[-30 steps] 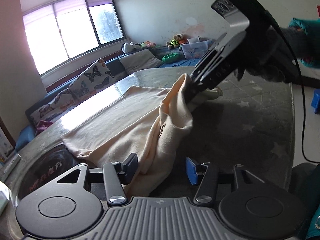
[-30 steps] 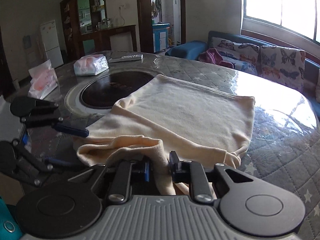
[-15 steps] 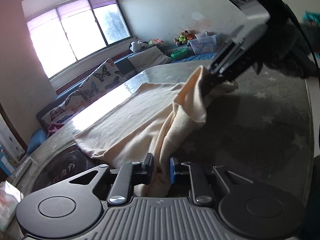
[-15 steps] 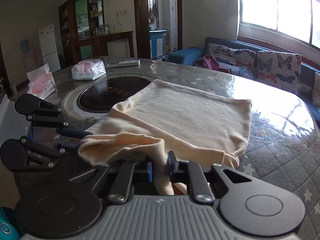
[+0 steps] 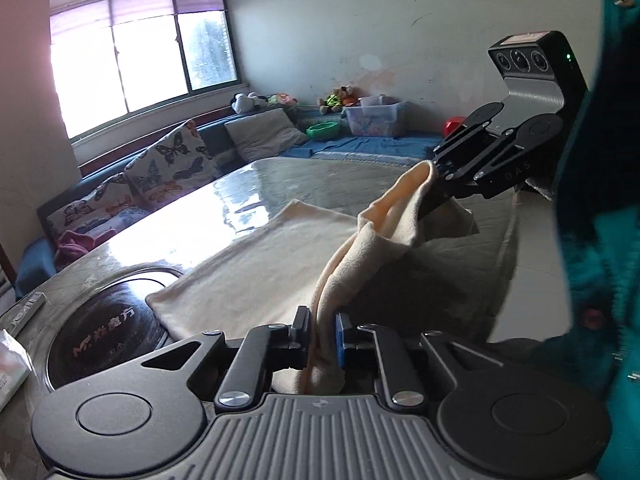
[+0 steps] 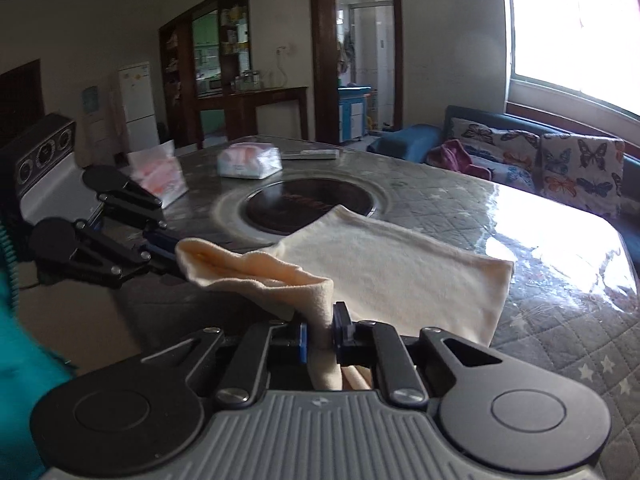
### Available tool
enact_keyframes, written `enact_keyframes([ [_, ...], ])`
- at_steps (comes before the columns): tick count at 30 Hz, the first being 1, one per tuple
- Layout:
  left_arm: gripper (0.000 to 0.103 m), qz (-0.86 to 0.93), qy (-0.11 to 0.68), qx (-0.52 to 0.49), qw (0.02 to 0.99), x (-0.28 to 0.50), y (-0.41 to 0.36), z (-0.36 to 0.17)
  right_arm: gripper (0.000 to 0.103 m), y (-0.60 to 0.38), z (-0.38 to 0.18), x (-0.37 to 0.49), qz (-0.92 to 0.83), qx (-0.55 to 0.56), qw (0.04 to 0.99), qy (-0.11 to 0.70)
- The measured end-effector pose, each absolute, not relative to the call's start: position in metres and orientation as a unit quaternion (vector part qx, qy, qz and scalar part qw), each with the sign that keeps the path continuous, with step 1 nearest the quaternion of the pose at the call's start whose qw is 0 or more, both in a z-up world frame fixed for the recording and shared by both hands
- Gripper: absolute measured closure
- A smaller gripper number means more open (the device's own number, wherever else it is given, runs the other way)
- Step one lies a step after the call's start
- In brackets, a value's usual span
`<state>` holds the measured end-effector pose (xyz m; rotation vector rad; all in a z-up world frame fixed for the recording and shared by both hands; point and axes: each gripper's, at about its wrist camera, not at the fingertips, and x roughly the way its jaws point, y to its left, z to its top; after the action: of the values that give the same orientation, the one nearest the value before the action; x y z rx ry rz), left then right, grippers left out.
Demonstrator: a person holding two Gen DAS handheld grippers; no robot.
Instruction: Fold clothes
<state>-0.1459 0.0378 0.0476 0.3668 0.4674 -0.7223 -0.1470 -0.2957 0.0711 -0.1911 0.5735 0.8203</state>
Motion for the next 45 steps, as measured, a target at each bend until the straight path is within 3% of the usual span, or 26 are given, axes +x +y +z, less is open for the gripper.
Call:
enact_keyframes([
  [7, 0.089, -0.344, 0.233, 0.154, 0.897, -0.120, 0.041, 0.058, 0.093, -0.290, 0.083, -0.140, 0.391, -0.084, 0.873, 0.281],
  [16, 0.090, -0.298, 0.253, 0.132, 0.911, 0.009, 0.027, 0.059, 0.093, -0.270, 0.102, -0.027, 0.348, -0.103, 0.891, 0.274],
  [19, 0.086, -0.263, 0.297, 0.105, 0.912, 0.057, 0.022, 0.035, 0.091, -0.261, 0.081, 0.017, 0.322, -0.084, 0.894, 0.300],
  [21, 0.083, -0.227, 0.318, 0.093, 0.916, 0.077, 0.023, 0.016, 0.083, -0.258, 0.060, 0.035, 0.302, -0.081, 0.895, 0.318],
  [23, 0.082, -0.195, 0.332, 0.073, 0.920, 0.088, 0.031, 0.003, 0.080, -0.263, 0.045, 0.038, 0.274, -0.073, 0.903, 0.322],
  [30, 0.078, -0.139, 0.305, 0.045, 0.941, 0.047, 0.051, 0.011, 0.068, -0.300, 0.023, 0.008, 0.213, -0.035, 0.926, 0.310],
  [32, 0.075, -0.149, 0.299, 0.030, 0.942, 0.030, 0.047, 0.013, 0.060, -0.308, 0.017, 0.002, 0.206, -0.025, 0.928, 0.310],
  [45, 0.072, -0.147, 0.301, -0.002, 0.942, -0.008, 0.030, -0.001, 0.058, -0.303, 0.010, 0.014, 0.220, 0.025, 0.930, 0.293],
])
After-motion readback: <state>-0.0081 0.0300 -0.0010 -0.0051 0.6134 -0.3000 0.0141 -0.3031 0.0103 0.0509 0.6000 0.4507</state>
